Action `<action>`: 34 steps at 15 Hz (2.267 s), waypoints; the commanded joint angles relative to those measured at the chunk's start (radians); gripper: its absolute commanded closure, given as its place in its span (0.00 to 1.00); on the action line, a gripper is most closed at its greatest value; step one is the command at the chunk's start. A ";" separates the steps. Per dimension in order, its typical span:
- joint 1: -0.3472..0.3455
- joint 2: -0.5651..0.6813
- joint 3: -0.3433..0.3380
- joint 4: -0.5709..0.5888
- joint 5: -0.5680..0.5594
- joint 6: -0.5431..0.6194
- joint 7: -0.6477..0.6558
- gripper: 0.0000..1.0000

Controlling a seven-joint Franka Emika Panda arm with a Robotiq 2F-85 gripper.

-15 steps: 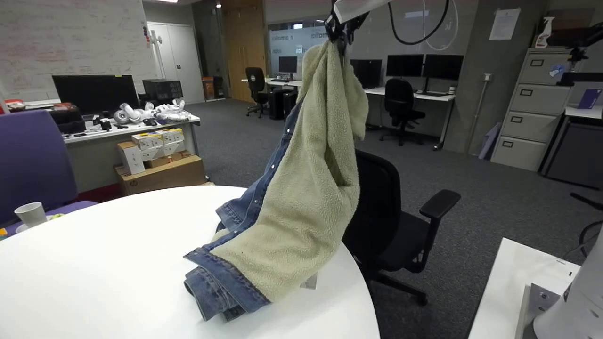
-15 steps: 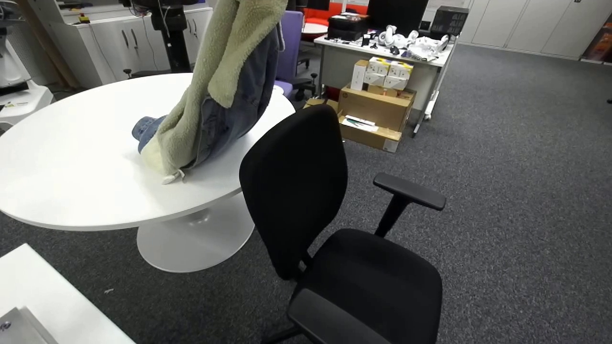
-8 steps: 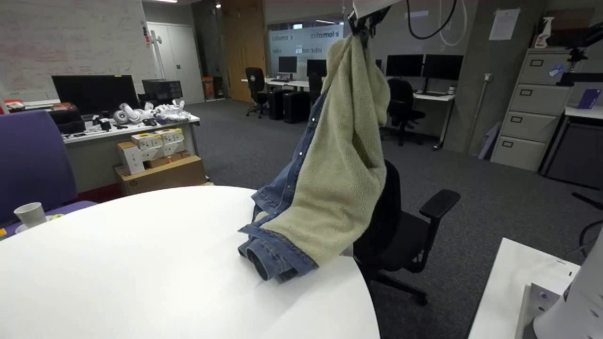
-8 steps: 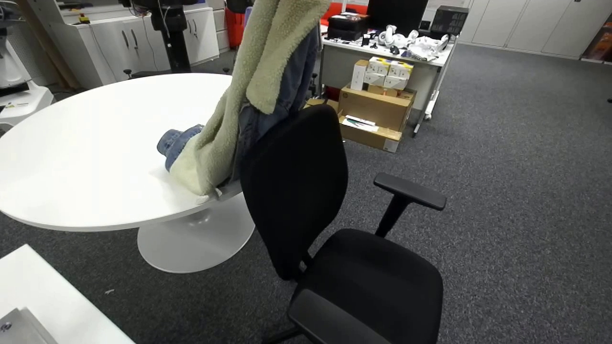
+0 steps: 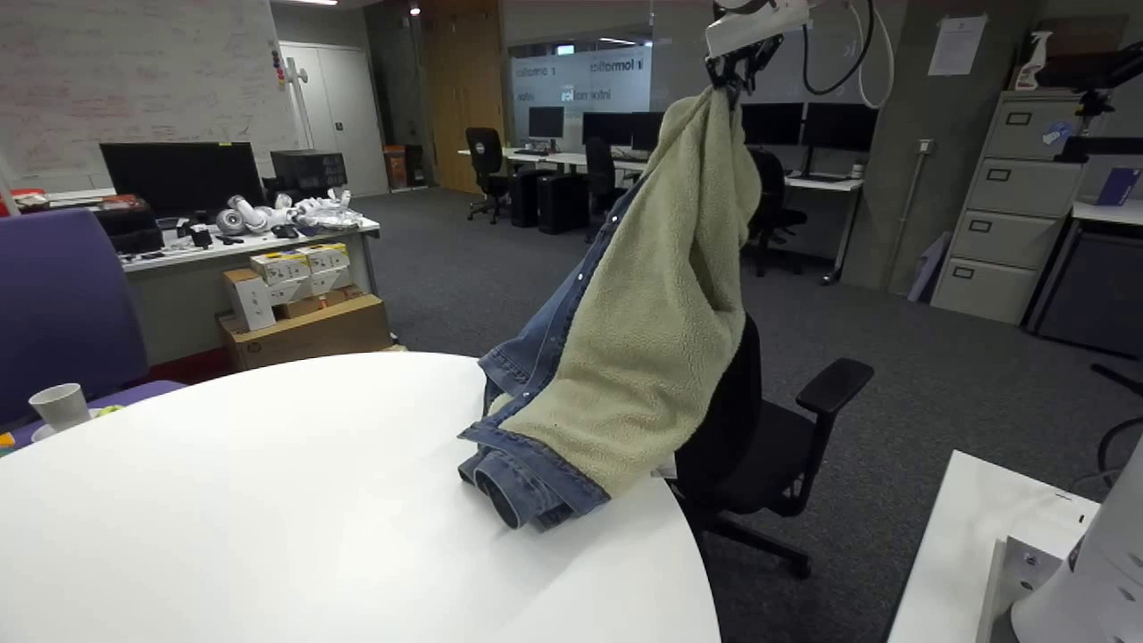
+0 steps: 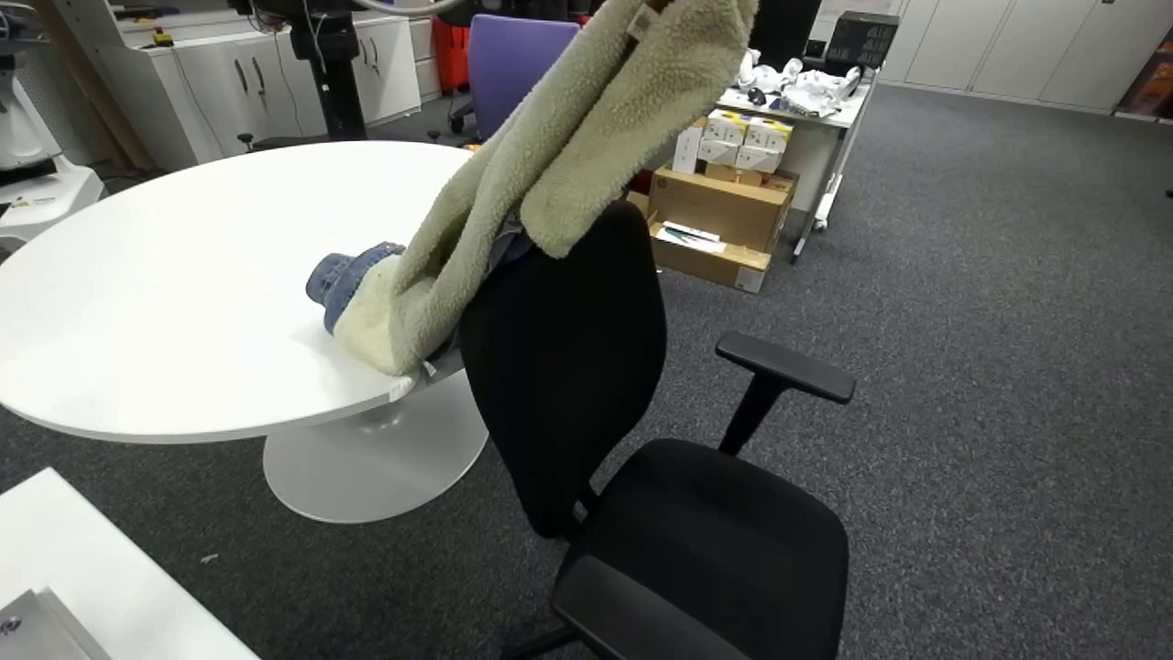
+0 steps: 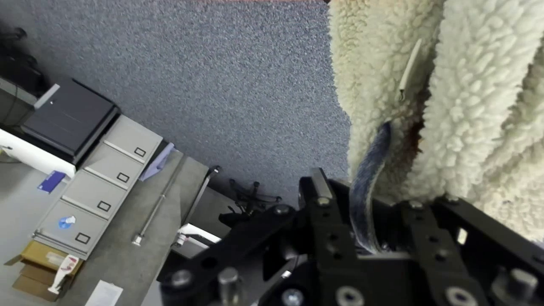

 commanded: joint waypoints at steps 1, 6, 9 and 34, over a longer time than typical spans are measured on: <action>-0.078 0.080 -0.068 0.101 0.082 0.008 -0.066 0.99; -0.150 0.234 -0.133 0.102 0.224 0.024 -0.129 0.99; -0.160 0.356 -0.146 0.094 0.255 0.028 -0.142 0.99; -0.266 0.574 0.016 0.134 0.628 0.223 -0.589 0.00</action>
